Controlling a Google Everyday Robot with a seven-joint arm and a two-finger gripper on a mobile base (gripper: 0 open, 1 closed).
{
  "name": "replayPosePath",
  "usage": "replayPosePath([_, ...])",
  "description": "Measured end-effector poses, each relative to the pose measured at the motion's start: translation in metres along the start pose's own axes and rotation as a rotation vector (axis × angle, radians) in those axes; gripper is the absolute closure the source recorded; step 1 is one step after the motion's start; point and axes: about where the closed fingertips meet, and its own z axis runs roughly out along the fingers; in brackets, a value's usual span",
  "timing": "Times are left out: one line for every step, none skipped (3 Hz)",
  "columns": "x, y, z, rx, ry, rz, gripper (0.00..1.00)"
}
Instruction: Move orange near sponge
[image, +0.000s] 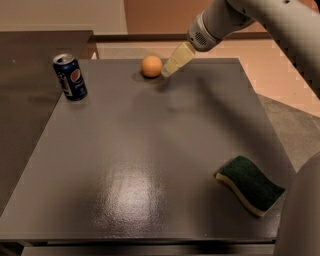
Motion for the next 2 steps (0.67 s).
replayPosePath([-0.015,0.002,0.029,-0.014,-0.026,0.022,0.00])
replayPosePath([-0.025,0.006,0.053,-0.022,-0.048,0.039,0.00])
